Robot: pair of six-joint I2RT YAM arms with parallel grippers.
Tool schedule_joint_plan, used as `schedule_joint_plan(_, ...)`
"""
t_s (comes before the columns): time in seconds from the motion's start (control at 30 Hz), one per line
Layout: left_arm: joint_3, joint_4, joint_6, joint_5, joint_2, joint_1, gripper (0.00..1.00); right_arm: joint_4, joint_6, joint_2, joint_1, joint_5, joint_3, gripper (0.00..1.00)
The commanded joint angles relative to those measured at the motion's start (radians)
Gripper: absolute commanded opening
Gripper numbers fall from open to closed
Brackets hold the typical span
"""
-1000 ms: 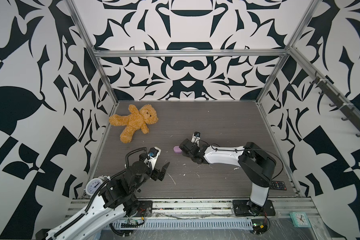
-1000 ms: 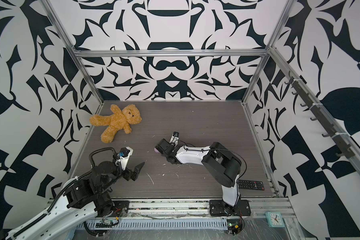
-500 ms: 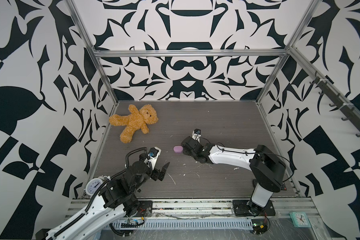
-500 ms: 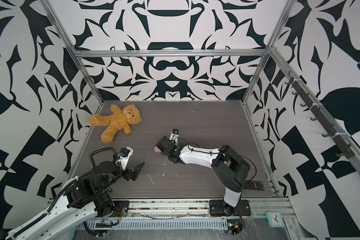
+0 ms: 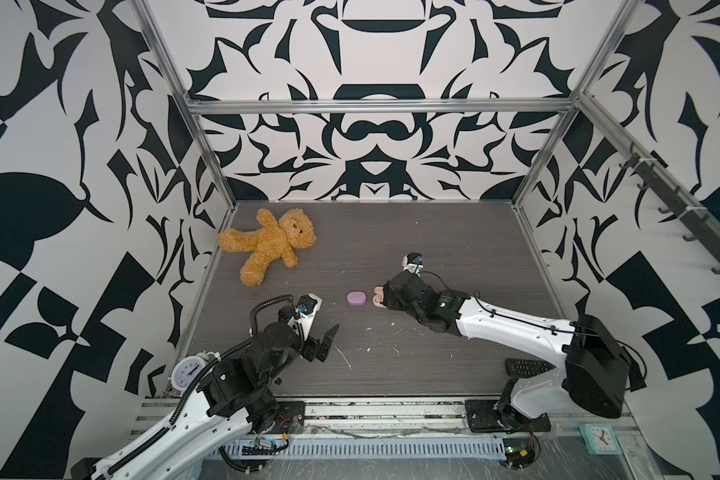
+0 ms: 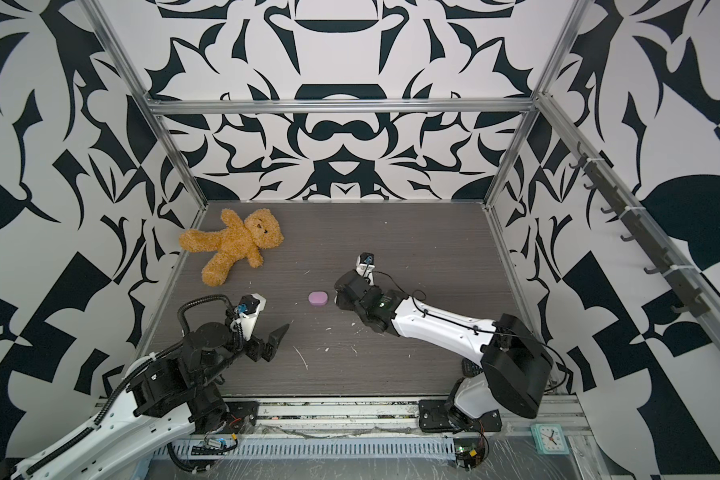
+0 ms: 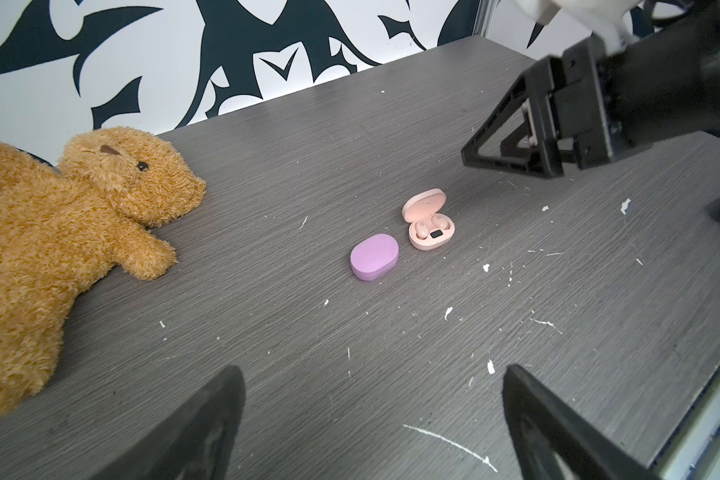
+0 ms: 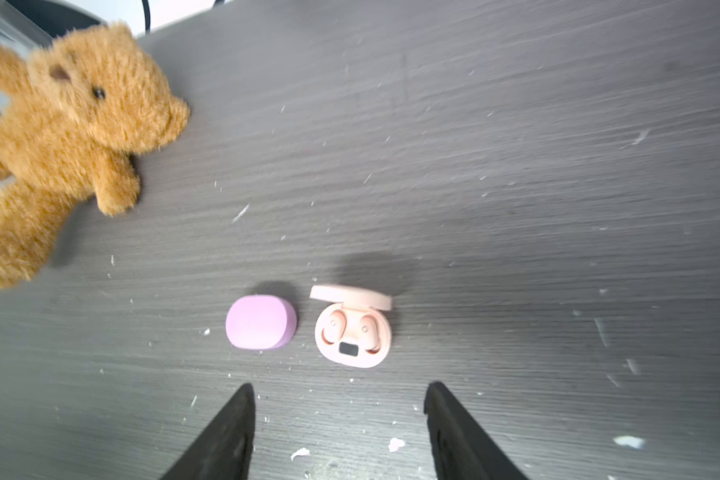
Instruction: Insert the wireless bluetooth earbuds into the charging case
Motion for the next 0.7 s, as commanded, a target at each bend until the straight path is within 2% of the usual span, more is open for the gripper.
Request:
schedule_joint_plan(0.0, -0.002, 0.007, 0.001, 0.006, -0.021, 0.002, 0.99, -0.022, -0.113, -0.05, -0.032, -0.027, 0.002, 0.75)
schedule_joint_plan(0.1, -0.002, 0.011, 0.005, 0.006, -0.025, 0.001, 0.99, -0.064, -0.179, -0.074, -0.045, -0.043, 0.022, 0.87)
schedule_joint_plan(0.17, -0.001, 0.012, 0.013, 0.005, -0.024, 0.002, 0.99, -0.077, -0.213, -0.096, -0.049, -0.06, 0.026, 0.91)
schedule_joint_plan(0.2, 0.003, 0.013, 0.019, -0.007, -0.021, 0.002, 0.99, -0.081, -0.226, -0.111, -0.053, -0.065, 0.025, 1.0)
schedule_joint_plan(0.33, 0.032, 0.004, 0.019, -0.036, 0.02, 0.002, 0.99, -0.072, -0.284, -0.17, -0.069, -0.096, 0.012, 1.0)
schedule_joint_plan(0.5, 0.117, -0.044, 0.021, 0.012, 0.147, 0.002, 0.99, -0.047, -0.427, -0.193, -0.097, -0.223, 0.01, 1.0)
schedule_joint_plan(0.67, 0.176, -0.073, 0.037, 0.033, 0.259, 0.002, 0.99, -0.032, -0.512, -0.163, -0.146, -0.346, 0.013, 1.0)
